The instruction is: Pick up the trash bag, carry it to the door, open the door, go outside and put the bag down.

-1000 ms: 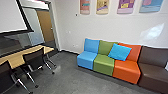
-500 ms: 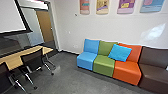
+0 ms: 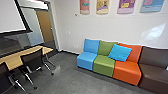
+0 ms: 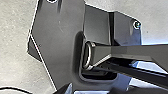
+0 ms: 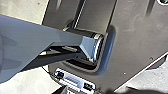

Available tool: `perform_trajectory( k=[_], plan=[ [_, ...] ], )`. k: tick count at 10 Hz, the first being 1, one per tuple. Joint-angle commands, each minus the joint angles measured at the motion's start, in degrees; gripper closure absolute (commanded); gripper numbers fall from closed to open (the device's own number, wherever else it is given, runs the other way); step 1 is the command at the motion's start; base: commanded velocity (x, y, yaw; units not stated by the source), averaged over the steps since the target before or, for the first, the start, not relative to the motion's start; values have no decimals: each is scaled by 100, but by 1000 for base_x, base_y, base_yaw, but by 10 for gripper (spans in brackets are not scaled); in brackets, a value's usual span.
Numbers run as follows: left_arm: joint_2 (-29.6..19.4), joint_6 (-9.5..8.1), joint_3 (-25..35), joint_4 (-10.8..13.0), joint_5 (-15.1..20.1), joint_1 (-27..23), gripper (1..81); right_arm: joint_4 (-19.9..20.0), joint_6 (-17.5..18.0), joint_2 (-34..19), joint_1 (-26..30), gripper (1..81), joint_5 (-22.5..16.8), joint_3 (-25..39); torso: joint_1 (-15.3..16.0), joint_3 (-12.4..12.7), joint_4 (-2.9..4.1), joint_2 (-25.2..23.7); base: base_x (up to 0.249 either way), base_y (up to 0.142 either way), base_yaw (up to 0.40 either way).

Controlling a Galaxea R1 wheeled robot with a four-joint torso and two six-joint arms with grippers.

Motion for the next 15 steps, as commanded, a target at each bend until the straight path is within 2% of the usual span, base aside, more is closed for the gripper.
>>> perform_trajectory(
  k=[1, 3, 5, 6, 7, 8, 9, 11, 12, 13, 14, 15],
  plan=[
    [-96, -31, 107, -38, 524, -199, 10, -68, -26, -125, 116, 10, -401, 341, 0, 0, 0, 0, 0, 0, 0],
    [-456, -48, 554, -47, 621, -208, 10, -68, -26, -512, 116, 10, -410, 1036, 0, 0, 0, 0, 0, 0, 0],
    [-1105, -49, 1432, -257, 612, -243, 10, -51, 0, -846, 142, 10, -410, 1537, 0, 0, 0, 0, 0, 0, 0],
    [-1325, -49, 1661, -293, 612, -269, 10, -41, 9, -986, 142, 10, -419, 1755, 0, 0, 0, 0, 0, 0, 0],
    [-1484, -57, 1811, -302, 612, -287, 10, -24, 26, -1178, 168, 10, -410, 2000, 369, -399, -189, -573, 0, 0, 0],
    [-1589, -57, 1934, -328, 612, -296, 10, -15, 26, -1346, 212, 10, -410, 2177, 387, -534, -195, -608, 0, 0, 0],
    [-1714, -57, 2129, -355, 621, -313, 10, -15, 35, -1497, 265, 10, -419, 2320, 437, -591, -170, -691, 0, 0, 0],
    [-2056, -66, 2542, -381, 612, -357, 10, 11, 70, -1954, 388, 10, -419, 2786, 662, -914, -235, -1056, 0, 0, 0],
    [-2197, -66, 2683, -521, 612, -409, 10, 20, 114, -2252, 449, 10, -410, 3136, 793, -1103, -144, -1257, 0, 0, 0],
    [-2267, -66, 2753, -636, 612, -471, 10, 20, 176, -2464, 520, 10, -410, 3401, 920, -756, -160, -1456, 0, 0, 0],
    [-2320, -66, 2753, -856, 621, -560, 10, 20, 281, -2701, 590, 10, -410, 3682, 1042, -931, -162, -1644, 0, 0, 0],
    [-2381, -66, 2753, -1127, 750, -691, 10, 20, 403, -2988, 669, 10, -410, 4065, 1134, -999, -162, -1780, 0, 0, 0]
  ],
)
